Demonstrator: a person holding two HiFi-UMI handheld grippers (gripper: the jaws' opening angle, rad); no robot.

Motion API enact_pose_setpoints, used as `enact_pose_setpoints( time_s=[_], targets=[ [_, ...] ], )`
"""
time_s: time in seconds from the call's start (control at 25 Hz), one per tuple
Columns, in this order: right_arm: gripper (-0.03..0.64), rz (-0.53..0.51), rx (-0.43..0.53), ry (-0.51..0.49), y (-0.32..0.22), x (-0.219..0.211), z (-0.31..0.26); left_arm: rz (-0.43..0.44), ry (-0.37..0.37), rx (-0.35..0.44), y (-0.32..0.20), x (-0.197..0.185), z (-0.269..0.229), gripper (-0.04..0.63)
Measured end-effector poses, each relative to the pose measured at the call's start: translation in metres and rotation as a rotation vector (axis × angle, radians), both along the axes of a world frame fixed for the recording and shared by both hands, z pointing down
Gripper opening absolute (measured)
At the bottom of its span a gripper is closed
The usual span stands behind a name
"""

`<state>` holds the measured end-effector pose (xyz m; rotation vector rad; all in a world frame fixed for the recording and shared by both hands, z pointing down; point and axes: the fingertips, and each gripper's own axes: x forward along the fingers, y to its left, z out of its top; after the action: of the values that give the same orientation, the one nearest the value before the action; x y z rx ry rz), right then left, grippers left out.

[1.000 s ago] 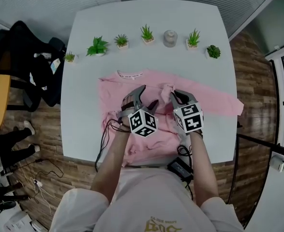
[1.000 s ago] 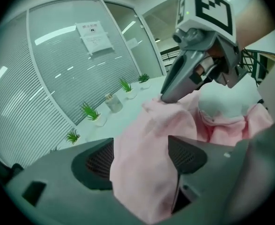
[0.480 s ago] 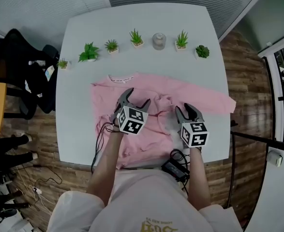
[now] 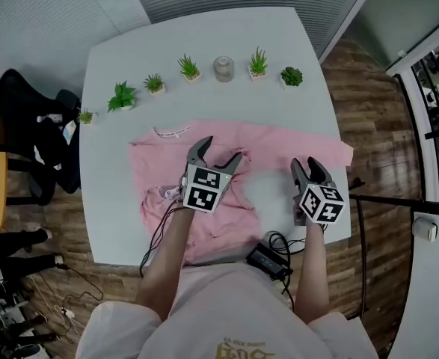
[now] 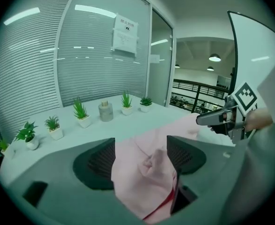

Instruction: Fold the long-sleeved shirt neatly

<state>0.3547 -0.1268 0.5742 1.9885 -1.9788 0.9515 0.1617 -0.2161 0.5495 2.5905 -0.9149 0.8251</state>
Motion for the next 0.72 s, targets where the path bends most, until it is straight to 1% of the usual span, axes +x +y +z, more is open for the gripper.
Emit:
enact_pose_setpoints(
  time_s=[0.12, 0.28, 0.36, 0.48, 0.64, 0.72],
  targets=[
    [0.221, 0.051, -0.002, 0.01, 0.009, 0.024, 0.001, 0.051, 0.02, -0.039, 0.009, 0.02, 0.004, 0.353],
    [0.225, 0.128, -0.015, 0.02, 0.022, 0.057, 0.006, 0.074, 0.041, -0.088, 0.014, 0.037, 0.012, 0.344],
    [0.227, 0.169, -0.03, 0.028, 0.031, 0.075, 0.011, 0.095, 0.032, -0.098, 0.016, 0.047, 0.018, 0.332],
    [0.235, 0.224, -0.061, 0.039, 0.044, 0.099, 0.022, 0.14, -0.006, -0.107, 0.02, 0.06, 0.03, 0.295],
    [0.245, 0.277, -0.101, 0.059, 0.054, 0.126, 0.035, 0.18, 0.006, -0.14, 0.028, 0.079, 0.038, 0.296],
    [0.252, 0.298, -0.117, 0.05, 0.056, 0.135, 0.042, 0.212, 0.002, -0.134, 0.031, 0.092, 0.041, 0.296]
  ],
)
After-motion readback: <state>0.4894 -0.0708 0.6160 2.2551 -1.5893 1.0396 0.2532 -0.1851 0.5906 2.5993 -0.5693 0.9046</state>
